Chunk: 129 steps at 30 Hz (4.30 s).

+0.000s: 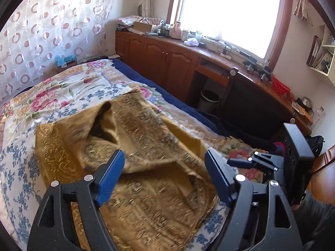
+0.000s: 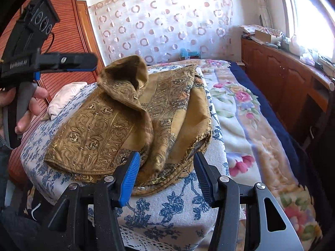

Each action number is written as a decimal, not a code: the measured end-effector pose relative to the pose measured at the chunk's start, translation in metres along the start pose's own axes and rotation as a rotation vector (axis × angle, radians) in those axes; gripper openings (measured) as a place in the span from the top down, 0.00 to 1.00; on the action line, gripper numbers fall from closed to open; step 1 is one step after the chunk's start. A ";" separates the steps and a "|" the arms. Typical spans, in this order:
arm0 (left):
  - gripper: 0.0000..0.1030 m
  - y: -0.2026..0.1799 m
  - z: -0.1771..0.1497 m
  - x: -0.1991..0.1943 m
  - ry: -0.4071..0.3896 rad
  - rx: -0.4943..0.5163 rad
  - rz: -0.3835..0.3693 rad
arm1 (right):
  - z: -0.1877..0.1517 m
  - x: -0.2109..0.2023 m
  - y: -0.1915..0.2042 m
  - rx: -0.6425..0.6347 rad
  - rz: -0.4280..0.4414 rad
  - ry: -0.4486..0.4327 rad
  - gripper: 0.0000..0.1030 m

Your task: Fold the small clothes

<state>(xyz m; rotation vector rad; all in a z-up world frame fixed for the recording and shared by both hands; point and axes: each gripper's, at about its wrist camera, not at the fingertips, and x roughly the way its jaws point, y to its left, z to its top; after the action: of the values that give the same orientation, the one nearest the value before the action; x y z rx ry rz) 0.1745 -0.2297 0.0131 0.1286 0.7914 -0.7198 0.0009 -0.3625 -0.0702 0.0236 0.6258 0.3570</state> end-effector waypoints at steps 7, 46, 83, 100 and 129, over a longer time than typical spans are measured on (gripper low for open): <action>0.23 0.046 -0.044 -0.016 0.016 -0.057 0.085 | 0.011 0.012 0.006 -0.030 0.010 0.003 0.47; 0.09 0.108 -0.126 0.012 0.091 -0.120 0.262 | 0.105 0.110 0.015 -0.087 0.012 0.050 0.97; 0.08 0.101 -0.118 -0.038 -0.078 -0.179 0.247 | 0.206 0.195 -0.011 -0.045 0.001 0.131 0.99; 0.08 0.078 -0.125 -0.025 -0.042 -0.138 0.221 | 0.141 0.137 -0.014 -0.087 -0.074 0.169 0.67; 0.08 0.063 -0.132 -0.007 0.032 -0.105 0.246 | 0.065 0.063 -0.004 -0.100 -0.083 0.175 0.92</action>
<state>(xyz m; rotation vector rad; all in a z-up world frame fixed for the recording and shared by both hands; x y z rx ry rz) 0.1307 -0.1303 -0.0852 0.1397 0.8259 -0.4441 0.0871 -0.3392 -0.0538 -0.1298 0.7787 0.3117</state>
